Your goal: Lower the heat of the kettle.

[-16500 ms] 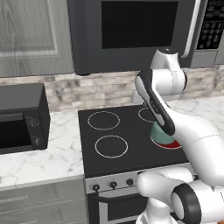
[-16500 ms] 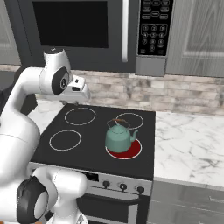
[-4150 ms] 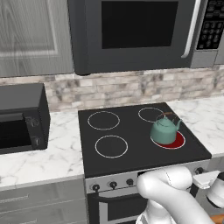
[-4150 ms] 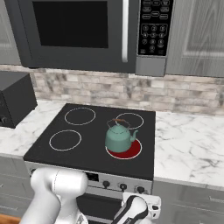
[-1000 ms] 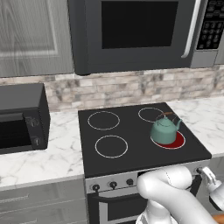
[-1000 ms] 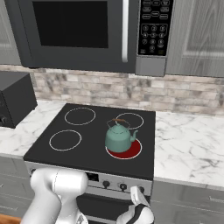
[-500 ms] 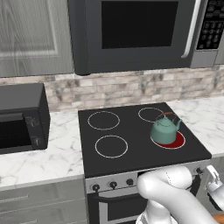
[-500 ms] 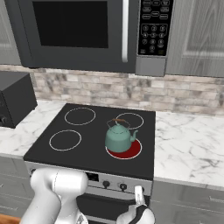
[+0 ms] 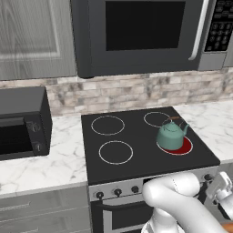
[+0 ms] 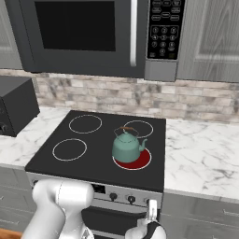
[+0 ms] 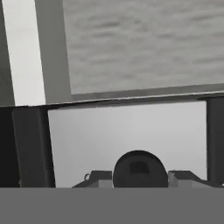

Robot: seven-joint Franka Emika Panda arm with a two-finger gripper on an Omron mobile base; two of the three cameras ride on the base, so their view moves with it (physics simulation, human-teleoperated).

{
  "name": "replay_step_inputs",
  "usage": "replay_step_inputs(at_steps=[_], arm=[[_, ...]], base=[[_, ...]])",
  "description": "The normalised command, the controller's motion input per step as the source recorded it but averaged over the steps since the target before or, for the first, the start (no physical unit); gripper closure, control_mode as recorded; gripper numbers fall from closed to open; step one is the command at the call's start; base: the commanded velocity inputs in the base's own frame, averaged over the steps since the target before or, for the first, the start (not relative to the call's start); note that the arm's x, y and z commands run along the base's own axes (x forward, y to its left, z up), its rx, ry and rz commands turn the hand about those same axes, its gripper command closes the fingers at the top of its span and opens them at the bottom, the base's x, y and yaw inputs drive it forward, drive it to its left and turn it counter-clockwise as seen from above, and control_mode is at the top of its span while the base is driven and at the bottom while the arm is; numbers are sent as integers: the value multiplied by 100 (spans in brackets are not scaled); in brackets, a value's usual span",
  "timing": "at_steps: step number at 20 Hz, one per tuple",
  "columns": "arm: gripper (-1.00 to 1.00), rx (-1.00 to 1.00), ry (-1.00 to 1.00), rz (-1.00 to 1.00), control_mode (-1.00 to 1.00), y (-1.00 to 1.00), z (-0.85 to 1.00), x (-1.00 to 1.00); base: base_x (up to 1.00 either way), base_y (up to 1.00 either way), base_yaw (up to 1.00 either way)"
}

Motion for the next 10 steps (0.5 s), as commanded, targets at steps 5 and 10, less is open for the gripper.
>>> replay_step_inputs(at_steps=[5, 10], arm=[[100, 23, 0, -2, -100, 0, 7, -8], [100, 21, 0, -2, -100, 0, 1, -7]], base=[[0, 0, 0], [0, 0, 0]])
